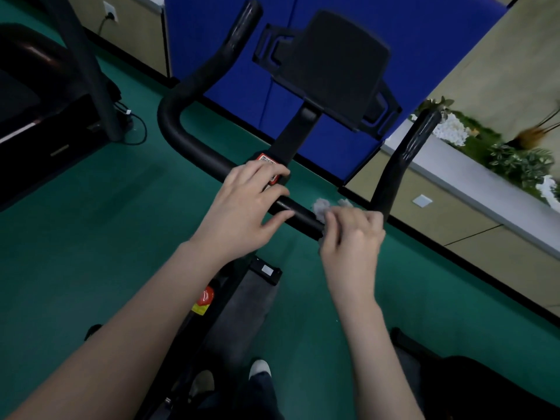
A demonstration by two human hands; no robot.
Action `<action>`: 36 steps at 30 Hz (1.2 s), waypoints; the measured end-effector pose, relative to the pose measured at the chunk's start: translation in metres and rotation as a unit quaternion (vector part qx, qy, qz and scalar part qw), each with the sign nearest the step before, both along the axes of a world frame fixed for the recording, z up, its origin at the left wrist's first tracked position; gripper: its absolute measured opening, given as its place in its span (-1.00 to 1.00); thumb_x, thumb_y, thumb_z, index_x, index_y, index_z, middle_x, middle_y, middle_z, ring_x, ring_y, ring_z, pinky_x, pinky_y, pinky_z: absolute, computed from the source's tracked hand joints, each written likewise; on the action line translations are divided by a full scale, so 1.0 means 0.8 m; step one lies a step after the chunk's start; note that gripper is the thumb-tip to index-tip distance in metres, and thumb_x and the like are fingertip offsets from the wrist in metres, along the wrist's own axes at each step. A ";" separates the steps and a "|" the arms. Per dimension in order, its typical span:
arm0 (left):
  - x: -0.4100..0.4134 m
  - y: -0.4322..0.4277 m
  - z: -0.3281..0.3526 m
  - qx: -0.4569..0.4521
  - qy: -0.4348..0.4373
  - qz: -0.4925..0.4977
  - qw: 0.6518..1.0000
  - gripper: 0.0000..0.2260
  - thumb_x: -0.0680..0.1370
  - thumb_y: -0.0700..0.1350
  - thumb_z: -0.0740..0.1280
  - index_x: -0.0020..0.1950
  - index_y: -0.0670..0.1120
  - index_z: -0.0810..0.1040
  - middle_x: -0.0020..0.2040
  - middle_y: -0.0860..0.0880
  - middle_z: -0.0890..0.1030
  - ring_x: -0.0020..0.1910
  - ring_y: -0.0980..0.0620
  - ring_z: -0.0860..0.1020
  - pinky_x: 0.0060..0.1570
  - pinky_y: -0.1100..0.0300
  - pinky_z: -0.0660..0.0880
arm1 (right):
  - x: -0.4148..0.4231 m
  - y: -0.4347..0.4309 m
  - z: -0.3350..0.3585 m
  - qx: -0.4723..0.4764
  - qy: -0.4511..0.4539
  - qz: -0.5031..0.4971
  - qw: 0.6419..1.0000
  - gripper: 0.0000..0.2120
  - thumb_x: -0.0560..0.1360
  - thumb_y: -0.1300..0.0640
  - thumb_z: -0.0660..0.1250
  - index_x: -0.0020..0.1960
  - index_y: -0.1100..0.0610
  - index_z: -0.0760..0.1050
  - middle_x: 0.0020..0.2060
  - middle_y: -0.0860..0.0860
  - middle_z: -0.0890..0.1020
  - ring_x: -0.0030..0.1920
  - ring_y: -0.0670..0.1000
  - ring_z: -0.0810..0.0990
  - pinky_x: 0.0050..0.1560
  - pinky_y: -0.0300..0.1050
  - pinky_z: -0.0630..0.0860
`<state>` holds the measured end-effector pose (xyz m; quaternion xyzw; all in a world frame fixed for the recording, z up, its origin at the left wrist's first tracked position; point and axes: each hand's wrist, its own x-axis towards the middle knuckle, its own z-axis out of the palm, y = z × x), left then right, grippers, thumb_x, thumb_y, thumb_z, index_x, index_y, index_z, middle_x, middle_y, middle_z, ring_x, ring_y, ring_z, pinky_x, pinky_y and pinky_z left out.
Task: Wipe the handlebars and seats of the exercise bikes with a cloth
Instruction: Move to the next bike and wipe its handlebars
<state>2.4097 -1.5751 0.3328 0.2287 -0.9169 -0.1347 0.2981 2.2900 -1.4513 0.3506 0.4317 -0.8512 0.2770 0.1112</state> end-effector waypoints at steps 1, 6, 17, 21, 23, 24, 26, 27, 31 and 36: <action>0.000 -0.001 0.000 -0.002 -0.002 0.001 1.000 -0.72 0.51 0.05 0.32 0.07 -0.12 0.59 0.25 -0.03 0.49 0.30 -0.06 0.36 0.29 0.06 0.20 | 0.006 -0.002 -0.002 -0.008 0.004 0.010 1.000 -0.90 0.53 0.25 0.32 -0.07 0.20 0.62 -0.14 0.05 0.65 -0.07 0.08 0.38 -0.12 -0.13 0.17; 0.002 -0.002 -0.002 -0.004 -0.015 -0.011 1.000 -0.71 0.51 0.06 0.32 0.10 -0.10 0.59 0.28 -0.03 0.48 0.32 -0.05 0.34 0.30 0.05 0.20 | -0.011 0.020 0.003 0.008 0.023 -0.001 1.000 -0.90 0.55 0.23 0.32 -0.04 0.18 0.62 -0.12 0.06 0.66 -0.08 0.03 0.33 -0.13 -0.16 0.10; 0.005 -0.004 -0.002 -0.020 -0.022 -0.019 0.999 -0.69 0.50 0.08 0.31 0.12 -0.10 0.57 0.29 -0.03 0.47 0.31 -0.06 0.35 0.28 0.04 0.21 | -0.022 0.003 0.005 0.031 -0.012 0.013 0.999 -0.82 0.59 0.17 0.23 -0.04 0.18 0.60 -0.13 0.08 0.64 -0.04 0.10 0.37 -0.05 -0.08 0.23; 0.004 -0.005 -0.002 -0.014 -0.024 -0.019 0.999 -0.69 0.51 0.07 0.29 0.12 -0.10 0.57 0.29 -0.02 0.47 0.30 -0.05 0.35 0.28 0.06 0.20 | 0.005 0.042 -0.026 -0.217 -0.009 -0.081 0.973 -0.85 0.54 0.27 0.30 0.07 0.26 0.58 0.00 0.02 0.61 0.00 0.02 0.45 0.07 -0.31 0.36; 0.005 -0.004 -0.001 -0.009 -0.027 -0.022 0.999 -0.71 0.53 0.04 0.28 0.13 -0.10 0.57 0.30 -0.02 0.47 0.31 -0.04 0.34 0.29 0.07 0.19 | 0.018 0.053 -0.044 -0.351 -0.146 -0.199 0.903 -0.82 0.57 0.24 0.28 0.15 0.23 0.53 0.08 0.04 0.58 0.11 0.02 0.53 0.18 -0.26 0.45; 0.006 -0.005 0.000 -0.005 -0.028 -0.025 0.999 -0.72 0.54 0.01 0.26 0.14 -0.10 0.57 0.30 -0.02 0.46 0.31 -0.04 0.33 0.30 0.07 0.18 | 0.025 0.054 -0.051 -0.395 -0.244 -0.259 0.847 -0.82 0.58 0.21 0.27 0.17 0.17 0.51 0.08 0.03 0.58 0.13 -0.01 0.56 0.21 -0.18 0.49; 0.008 -0.005 0.003 0.008 -0.029 -0.033 0.999 -0.72 0.56 -0.05 0.19 0.16 -0.11 0.57 0.31 -0.02 0.45 0.33 -0.04 0.31 0.32 0.06 0.16 | 0.036 0.053 -0.063 -0.437 -0.434 -0.309 0.725 -0.82 0.60 0.17 0.24 0.18 0.14 0.49 0.03 -0.02 0.61 0.04 -0.07 0.62 0.08 -0.17 0.58; 0.009 -0.005 0.004 0.015 -0.031 -0.037 0.999 -0.70 0.57 -0.06 0.15 0.18 -0.12 0.57 0.32 -0.02 0.45 0.34 -0.03 0.30 0.33 0.06 0.16 | 0.039 0.048 -0.066 -0.453 -0.509 -0.296 0.669 -0.81 0.60 0.19 0.24 0.19 0.17 0.49 -0.01 -0.01 0.62 -0.05 -0.09 0.65 -0.04 -0.23 0.61; 0.011 -0.007 0.008 0.025 -0.034 -0.053 0.998 -0.74 0.60 -0.15 0.16 0.20 -0.13 0.56 0.34 -0.03 0.43 0.35 -0.03 0.27 0.33 0.07 0.12 | 0.054 0.013 -0.060 -0.458 -0.656 -0.221 0.557 -0.74 0.54 0.31 0.29 0.22 0.29 0.48 -0.02 0.11 0.64 -0.17 -0.04 0.67 -0.17 -0.22 0.61; 0.016 -0.013 0.013 0.074 -0.026 -0.083 0.993 -0.76 0.60 -0.22 0.20 0.22 -0.12 0.56 0.37 0.00 0.40 0.37 0.03 0.22 0.32 0.15 0.06 | 0.082 -0.035 -0.046 -0.418 -0.718 -0.118 0.544 -0.81 0.54 0.41 0.24 0.13 0.35 0.50 -0.10 0.15 0.62 -0.16 0.00 0.62 -0.10 -0.18 0.60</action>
